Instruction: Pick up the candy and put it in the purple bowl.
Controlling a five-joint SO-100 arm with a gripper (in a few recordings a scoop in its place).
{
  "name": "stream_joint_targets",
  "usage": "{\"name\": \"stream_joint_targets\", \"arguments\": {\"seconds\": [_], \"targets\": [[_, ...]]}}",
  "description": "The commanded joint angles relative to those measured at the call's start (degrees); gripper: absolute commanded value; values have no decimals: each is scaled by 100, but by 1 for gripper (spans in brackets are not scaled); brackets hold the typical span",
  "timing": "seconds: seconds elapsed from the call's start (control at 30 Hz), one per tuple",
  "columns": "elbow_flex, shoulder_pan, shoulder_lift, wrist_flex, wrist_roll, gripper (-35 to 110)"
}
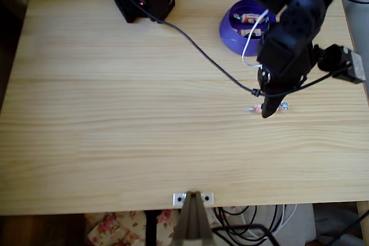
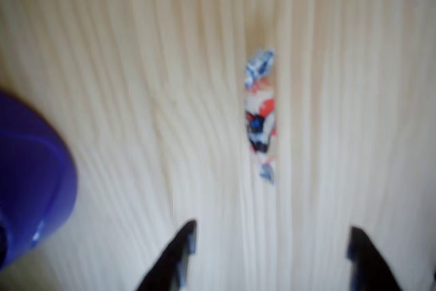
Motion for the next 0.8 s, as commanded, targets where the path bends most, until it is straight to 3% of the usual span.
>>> {"name": "stream_joint_targets", "arguments": {"seconds": [0.0,0.77], "targets": [[-1125,-141,-88,-35,-132,32],[-2646,-299,-1389,18,211,22]]}}
